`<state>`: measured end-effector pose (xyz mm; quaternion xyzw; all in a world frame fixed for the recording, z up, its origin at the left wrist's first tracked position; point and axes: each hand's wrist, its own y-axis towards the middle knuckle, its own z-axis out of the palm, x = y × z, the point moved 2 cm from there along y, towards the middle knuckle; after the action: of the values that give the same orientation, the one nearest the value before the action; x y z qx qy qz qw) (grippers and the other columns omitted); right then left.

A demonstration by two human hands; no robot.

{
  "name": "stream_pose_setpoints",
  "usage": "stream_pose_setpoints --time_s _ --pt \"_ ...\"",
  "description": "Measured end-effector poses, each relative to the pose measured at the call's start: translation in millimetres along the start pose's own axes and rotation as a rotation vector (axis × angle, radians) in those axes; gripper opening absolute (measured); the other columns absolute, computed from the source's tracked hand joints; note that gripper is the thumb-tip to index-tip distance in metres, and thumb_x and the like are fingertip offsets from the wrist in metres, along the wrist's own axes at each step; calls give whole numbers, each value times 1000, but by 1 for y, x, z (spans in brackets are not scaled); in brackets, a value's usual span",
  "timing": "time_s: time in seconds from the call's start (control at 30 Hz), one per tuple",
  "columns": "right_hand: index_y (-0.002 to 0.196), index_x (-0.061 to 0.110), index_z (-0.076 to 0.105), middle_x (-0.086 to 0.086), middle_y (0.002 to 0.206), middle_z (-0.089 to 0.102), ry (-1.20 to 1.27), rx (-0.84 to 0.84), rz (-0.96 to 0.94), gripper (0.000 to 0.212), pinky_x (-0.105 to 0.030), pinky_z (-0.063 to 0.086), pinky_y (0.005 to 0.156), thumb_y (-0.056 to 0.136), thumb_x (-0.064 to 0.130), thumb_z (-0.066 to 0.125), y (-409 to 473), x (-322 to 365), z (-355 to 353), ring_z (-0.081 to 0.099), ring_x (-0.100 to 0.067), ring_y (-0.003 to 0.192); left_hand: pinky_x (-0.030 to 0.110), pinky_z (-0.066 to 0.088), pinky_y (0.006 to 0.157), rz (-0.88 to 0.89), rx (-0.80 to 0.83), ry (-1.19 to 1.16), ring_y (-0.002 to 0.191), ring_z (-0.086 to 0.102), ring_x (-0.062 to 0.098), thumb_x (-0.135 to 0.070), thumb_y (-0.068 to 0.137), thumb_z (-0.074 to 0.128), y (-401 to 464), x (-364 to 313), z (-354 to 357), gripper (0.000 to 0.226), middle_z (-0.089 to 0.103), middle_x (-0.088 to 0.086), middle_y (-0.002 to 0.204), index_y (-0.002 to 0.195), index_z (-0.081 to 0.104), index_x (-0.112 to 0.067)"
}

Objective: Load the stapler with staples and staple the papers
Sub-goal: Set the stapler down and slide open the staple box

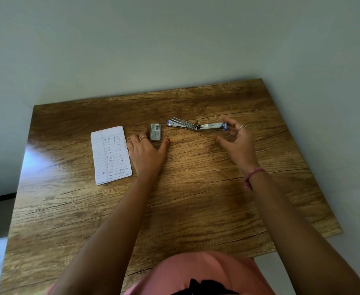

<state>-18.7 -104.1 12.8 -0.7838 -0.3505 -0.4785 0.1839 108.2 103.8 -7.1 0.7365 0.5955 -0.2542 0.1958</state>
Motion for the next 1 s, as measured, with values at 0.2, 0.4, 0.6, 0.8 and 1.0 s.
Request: stream_pose_setpoints --time_s 0.2,0.4,0.6,0.8,1.0 --pt "130 21 50 -5 135 47 10 -116 -9 59 -15 53 77 78 6 74 -8 0 -5 58 -9 106 43 26 107 1 18 50 131 28 34 -58 83 58 2 -1 -1 79 38 17 139 137 39 -3" --pt "114 14 62 -4 114 55 -95 -128 -167 35 -18 52 83 81 3 68 -38 13 9 59 -10 94 43 29 104 36 23 33 126 35 33 -47 88 56 1 -3 -4 60 45 16 134 129 48 -4" --pt "108 11 65 -3 104 61 -89 -62 -197 28 -16 52 79 82 2 66 -70 17 33 58 0 86 42 32 101 93 111 20 121 38 29 -42 87 57 -27 0 -4 53 47 11 130 130 50 -12" --pt "115 19 62 4 102 62 -104 136 -114 31 -13 49 68 85 25 67 -98 8 52 60 -2 81 37 29 96 191 179 43 117 39 24 -42 86 59 -81 10 -2 54 51 5 124 130 51 -13" --pt "101 15 67 3 97 60 -147 147 -83 28 -6 44 67 83 36 70 -98 15 56 56 0 77 34 29 92 248 165 -9 110 43 21 -37 83 64 -106 19 -3 49 56 -1 118 128 55 -20"
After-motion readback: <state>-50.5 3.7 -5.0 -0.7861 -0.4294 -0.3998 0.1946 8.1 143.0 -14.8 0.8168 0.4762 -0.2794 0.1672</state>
